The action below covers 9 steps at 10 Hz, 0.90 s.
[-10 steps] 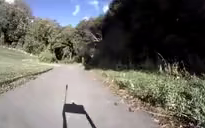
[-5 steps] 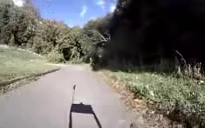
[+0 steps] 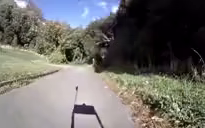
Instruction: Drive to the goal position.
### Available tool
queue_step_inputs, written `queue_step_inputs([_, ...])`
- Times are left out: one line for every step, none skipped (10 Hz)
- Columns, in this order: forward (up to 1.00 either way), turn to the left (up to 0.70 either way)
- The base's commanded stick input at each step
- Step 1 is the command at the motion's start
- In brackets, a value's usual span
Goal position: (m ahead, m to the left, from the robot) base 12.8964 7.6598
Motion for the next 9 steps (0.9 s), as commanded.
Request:
queue_step_inputs([1.0,0.0])
queue_step_inputs([1.0,0.0])
queue_step_inputs([1.0,0.0])
queue_step_inputs([1.0,0.0])
queue_step_inputs([1.0,0.0])
queue_step_inputs([1.0,0.0])
queue_step_inputs([1.0,0.01])
queue_step_inputs([1.0,0.07])
queue_step_inputs([1.0,0.12])
